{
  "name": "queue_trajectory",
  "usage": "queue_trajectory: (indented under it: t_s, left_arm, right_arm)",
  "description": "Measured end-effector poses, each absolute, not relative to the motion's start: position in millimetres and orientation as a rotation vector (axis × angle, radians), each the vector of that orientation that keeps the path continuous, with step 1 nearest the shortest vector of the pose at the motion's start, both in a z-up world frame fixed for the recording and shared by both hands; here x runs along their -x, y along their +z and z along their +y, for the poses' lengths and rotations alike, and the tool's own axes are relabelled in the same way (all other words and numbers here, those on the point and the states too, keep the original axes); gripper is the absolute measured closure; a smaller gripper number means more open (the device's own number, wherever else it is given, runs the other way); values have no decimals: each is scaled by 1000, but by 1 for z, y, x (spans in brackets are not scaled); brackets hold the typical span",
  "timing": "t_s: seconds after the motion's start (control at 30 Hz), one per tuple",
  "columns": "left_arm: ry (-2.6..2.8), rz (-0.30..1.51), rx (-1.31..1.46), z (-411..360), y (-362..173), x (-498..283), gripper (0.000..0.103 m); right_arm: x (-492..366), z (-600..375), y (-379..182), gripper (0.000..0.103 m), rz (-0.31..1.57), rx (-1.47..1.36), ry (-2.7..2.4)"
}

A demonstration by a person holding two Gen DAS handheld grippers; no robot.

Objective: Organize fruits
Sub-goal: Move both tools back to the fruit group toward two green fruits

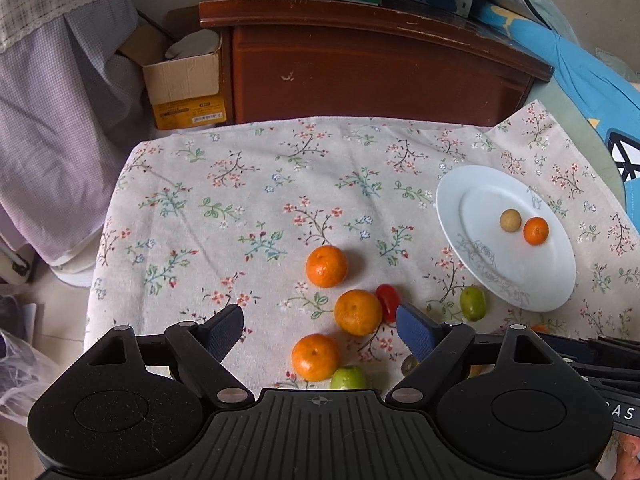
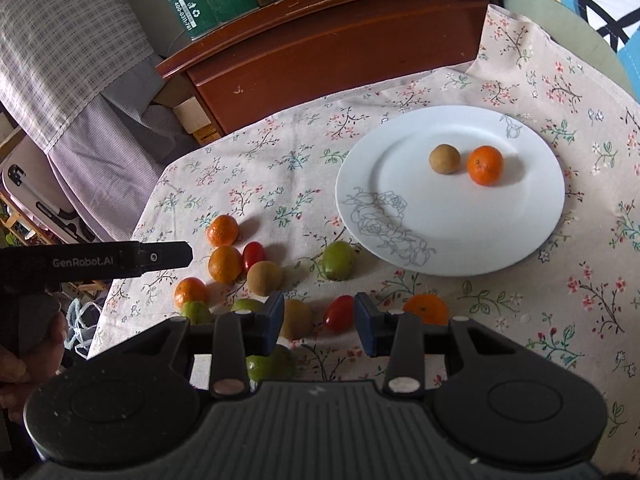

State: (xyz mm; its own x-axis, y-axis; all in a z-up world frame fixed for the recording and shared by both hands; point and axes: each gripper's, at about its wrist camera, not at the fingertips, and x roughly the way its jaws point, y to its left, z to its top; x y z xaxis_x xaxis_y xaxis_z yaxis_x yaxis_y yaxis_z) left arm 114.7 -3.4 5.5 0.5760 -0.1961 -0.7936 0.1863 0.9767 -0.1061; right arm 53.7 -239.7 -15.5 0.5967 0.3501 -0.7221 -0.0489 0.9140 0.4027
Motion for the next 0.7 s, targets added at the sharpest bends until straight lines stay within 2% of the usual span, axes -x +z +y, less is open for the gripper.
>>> queue_trajectory:
  t_s: [0.7]
  left_arm:
    - [-228,1004,20,2,-20,-85,21]
  right_arm:
    - [-31,-196,-28,63,959,-228,360]
